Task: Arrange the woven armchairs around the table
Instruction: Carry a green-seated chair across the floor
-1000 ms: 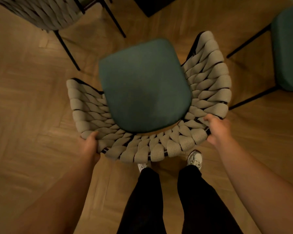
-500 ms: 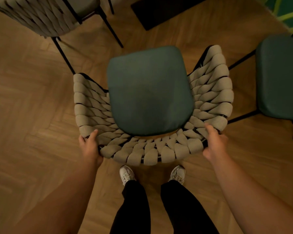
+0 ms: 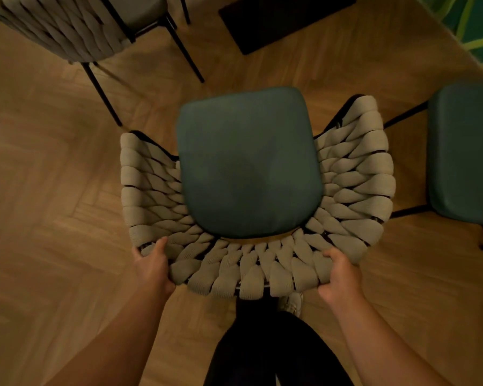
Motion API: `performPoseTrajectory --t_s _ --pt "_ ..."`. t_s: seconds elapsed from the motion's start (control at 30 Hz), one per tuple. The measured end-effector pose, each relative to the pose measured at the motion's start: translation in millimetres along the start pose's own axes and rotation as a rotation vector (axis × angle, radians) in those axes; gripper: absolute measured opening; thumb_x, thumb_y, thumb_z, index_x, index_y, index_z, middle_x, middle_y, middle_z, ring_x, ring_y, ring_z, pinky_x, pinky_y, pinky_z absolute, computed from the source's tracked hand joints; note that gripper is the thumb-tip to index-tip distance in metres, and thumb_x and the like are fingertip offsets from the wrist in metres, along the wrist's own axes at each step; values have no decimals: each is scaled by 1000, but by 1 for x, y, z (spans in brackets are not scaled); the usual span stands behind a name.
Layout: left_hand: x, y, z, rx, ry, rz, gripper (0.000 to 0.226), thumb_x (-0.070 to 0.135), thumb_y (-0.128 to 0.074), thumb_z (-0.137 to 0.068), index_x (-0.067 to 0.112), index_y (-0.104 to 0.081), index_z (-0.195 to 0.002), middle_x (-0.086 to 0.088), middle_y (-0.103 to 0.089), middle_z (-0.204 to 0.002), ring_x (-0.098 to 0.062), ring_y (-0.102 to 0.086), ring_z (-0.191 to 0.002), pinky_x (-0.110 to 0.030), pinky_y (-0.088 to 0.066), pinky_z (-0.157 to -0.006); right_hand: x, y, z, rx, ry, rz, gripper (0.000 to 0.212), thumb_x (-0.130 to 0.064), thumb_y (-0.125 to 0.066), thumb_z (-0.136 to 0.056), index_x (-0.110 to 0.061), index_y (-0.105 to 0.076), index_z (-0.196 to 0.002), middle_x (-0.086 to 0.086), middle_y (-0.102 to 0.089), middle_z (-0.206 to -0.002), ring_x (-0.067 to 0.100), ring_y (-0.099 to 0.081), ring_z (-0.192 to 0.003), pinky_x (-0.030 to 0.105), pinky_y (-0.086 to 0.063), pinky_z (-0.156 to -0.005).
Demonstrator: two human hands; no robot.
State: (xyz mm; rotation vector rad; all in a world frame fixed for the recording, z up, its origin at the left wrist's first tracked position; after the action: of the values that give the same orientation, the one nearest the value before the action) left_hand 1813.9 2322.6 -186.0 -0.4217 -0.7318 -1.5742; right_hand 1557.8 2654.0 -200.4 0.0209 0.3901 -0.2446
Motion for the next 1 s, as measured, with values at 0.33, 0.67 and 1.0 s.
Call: performPoseTrajectory --t_s 0.33,0.67,1.0 --pt "44 -77 -9 -70 -22 37 52 17 -67 -94 37 -46 -136 -4 -64 -122 -27 -69 -105 -53 -61 -83 -59 -58 -29 8 42 61 49 -4 -55 -82 -10 -64 -130 19 -71 -120 38 -72 -101 51 -61 -64" --pt "75 -161 -13 -84 -23 49 60 17 -67 -94 39 -41 -143 -3 -62 -123 -27 -68 -103 -52 -61 -84 -131 -97 -71 -9 70 42 54 -5 -63 -73 -9 -65 -127 21 -73 -115 42 -74 -93 56 -60 -71" --pt "86 -241 4 -26 -32 64 65 16 -64 -95 39 -35 -148 4 -57 -107 -24 -64 -99 -45 -59 -81 -220 -139 -107 -76 56 73 48 -3 -63 -81 -15 -63 -127 19 -72 -114 40 -73 -93 54 -60 -67"
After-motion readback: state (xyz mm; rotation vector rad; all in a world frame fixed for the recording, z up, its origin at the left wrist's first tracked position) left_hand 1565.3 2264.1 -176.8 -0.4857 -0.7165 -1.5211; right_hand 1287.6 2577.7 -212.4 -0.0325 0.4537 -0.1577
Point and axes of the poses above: each hand's wrist, its own z-axis away from the middle knuckle, its own y-axis out of the back of the hand, x = y × z, the point moved 10 cm from there along -z, towards the middle knuckle
